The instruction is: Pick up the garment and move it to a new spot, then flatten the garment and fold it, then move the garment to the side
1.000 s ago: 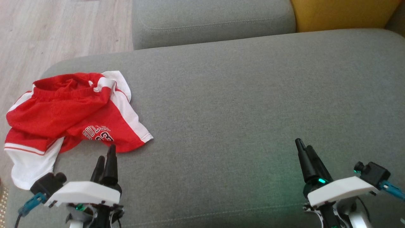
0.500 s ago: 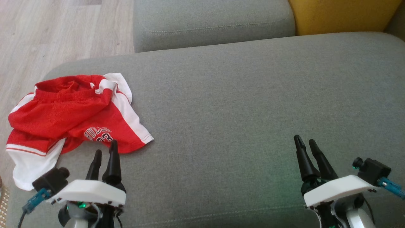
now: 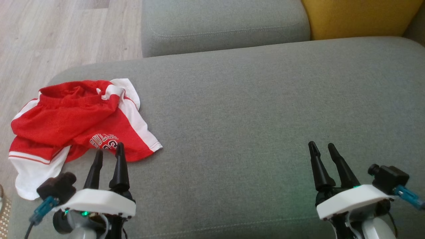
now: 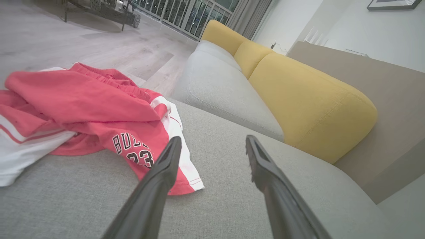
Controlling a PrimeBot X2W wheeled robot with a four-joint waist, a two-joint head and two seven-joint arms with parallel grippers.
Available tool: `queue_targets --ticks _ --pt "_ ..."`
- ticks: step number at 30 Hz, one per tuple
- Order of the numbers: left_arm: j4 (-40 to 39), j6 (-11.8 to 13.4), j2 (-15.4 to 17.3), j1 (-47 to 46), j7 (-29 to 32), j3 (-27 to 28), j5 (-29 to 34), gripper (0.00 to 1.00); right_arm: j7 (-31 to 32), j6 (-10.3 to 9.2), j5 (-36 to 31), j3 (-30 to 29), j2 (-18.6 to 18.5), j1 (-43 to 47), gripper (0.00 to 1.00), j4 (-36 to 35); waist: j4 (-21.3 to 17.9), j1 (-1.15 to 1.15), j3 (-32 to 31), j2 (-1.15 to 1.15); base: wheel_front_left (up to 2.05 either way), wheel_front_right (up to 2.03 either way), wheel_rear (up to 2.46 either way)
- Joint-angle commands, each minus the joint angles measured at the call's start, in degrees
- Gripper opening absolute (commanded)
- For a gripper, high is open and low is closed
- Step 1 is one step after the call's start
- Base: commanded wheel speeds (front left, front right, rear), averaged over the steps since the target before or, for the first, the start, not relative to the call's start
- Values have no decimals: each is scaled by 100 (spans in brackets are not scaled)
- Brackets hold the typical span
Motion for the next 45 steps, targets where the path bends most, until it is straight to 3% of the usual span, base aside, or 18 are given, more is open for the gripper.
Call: queue_targets --ticks 1,34,45 --pt "-267 -30 57 -148 -98 110 206 100 -83 -1 -198 129 -53 -201 100 -205 4 0 -7 0 0 0 0" --pt "-415 -174 -111 87 -650 64 2511 100 -640 -1 -2677 203 -75 -201 100 -131 57 0 -132 0 0 0 0" --pt "-336 -333 -158 174 -774 153 2860 100 -765 -1 -3199 233 -80 -186 100 -170 107 0 -174 0 0 0 0"
